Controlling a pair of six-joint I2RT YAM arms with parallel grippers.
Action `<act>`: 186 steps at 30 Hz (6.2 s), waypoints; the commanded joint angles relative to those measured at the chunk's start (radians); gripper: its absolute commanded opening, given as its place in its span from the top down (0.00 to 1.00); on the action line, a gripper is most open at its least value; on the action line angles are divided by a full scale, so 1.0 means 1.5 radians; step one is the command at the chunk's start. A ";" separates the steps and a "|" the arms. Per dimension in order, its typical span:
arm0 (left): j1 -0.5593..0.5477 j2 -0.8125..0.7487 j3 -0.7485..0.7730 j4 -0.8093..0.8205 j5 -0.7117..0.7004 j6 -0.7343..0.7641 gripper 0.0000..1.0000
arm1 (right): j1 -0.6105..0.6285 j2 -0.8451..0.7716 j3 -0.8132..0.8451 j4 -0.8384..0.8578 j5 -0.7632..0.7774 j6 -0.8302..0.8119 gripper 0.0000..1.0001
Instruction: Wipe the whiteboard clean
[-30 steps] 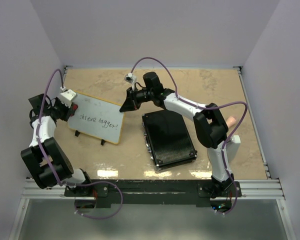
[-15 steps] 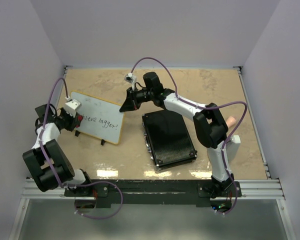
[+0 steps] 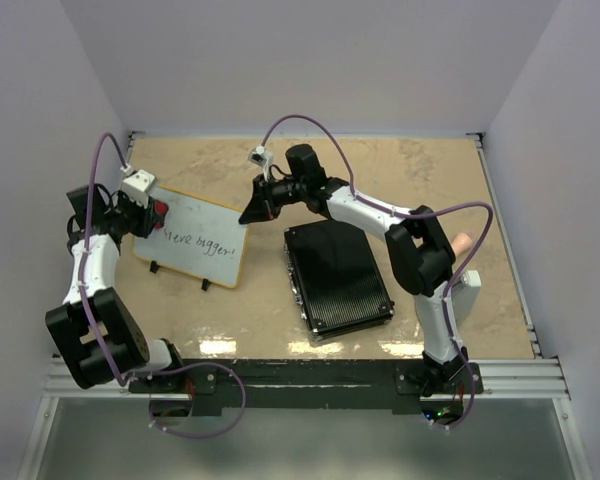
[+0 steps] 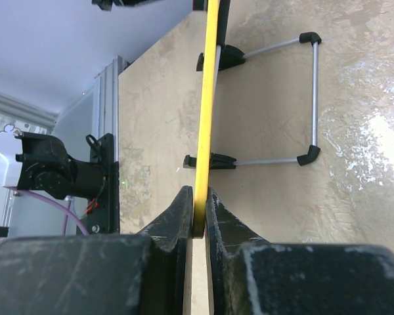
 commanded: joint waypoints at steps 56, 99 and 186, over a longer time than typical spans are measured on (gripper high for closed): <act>-0.127 -0.007 0.073 -0.060 -0.081 -0.017 1.00 | 0.027 0.017 0.014 -0.006 -0.027 -0.034 1.00; -0.224 -0.051 -0.008 -0.083 -0.177 -0.021 1.00 | 0.027 0.015 0.007 0.004 -0.031 -0.032 1.00; -0.353 -0.066 0.060 -0.075 -0.219 -0.006 1.00 | 0.030 0.025 0.017 -0.004 -0.029 -0.030 1.00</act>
